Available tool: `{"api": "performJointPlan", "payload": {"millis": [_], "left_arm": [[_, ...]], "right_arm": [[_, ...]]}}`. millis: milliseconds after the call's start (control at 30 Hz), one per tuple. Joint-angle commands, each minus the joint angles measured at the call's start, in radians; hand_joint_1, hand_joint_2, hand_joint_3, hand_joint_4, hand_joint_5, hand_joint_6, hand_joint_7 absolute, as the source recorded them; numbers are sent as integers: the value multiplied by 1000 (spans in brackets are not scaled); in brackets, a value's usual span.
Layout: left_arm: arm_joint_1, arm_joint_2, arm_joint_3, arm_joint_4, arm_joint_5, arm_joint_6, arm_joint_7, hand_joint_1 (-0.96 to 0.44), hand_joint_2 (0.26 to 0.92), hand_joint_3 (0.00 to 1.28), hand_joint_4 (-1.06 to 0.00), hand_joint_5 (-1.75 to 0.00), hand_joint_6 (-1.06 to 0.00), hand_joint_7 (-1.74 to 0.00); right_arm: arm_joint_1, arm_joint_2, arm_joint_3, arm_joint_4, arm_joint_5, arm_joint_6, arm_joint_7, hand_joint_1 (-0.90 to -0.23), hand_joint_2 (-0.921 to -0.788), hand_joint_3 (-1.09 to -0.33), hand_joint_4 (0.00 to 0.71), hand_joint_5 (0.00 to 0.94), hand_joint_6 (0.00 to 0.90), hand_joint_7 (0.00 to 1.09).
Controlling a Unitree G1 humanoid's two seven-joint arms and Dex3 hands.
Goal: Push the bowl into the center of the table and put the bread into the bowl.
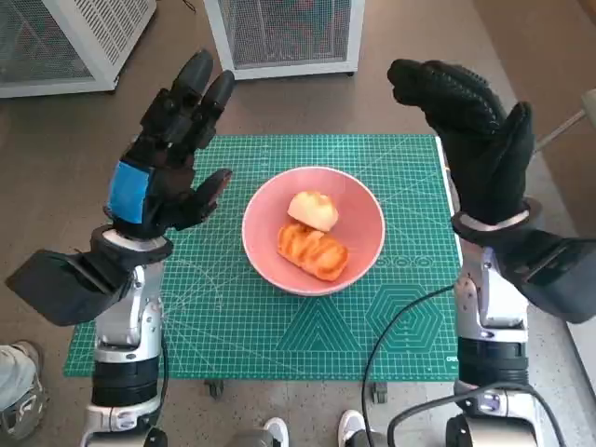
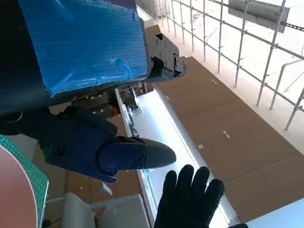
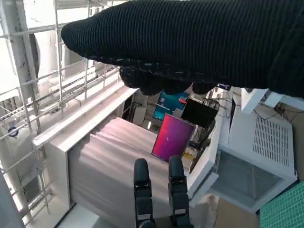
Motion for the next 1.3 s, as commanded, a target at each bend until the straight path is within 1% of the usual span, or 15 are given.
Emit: {"api": "performJointPlan", "payload": {"millis": [33, 467, 767, 1300], "left_arm": [[-27, 8, 3, 13, -1, -9, -4, -649, 921, 317, -274, -2, -288, -20], [-36, 12, 0, 18, 8, -13, -1, -646, 921, 322, -263, 0, -279, -14], [-64, 16, 4, 40, -3, -4, -5, -647, 921, 310, -255, 0, -284, -16], [-65, 22, 5, 25, -20, 27, -18, -640, 921, 304, -261, -3, -293, -19]], "right_arm": [[-2, -8, 3, 18, -10, 14, 5, -639, -921, -736, 181, 1, 72, 316], [-4, -10, 3, 23, -9, 10, 10, -646, -921, -736, 180, 1, 65, 326], [-14, -16, -3, 40, -3, 0, 25, -647, -921, -732, 181, 1, 67, 335], [-19, -12, -1, 56, -7, -17, 22, -647, -921, -732, 181, 1, 61, 343]]}}
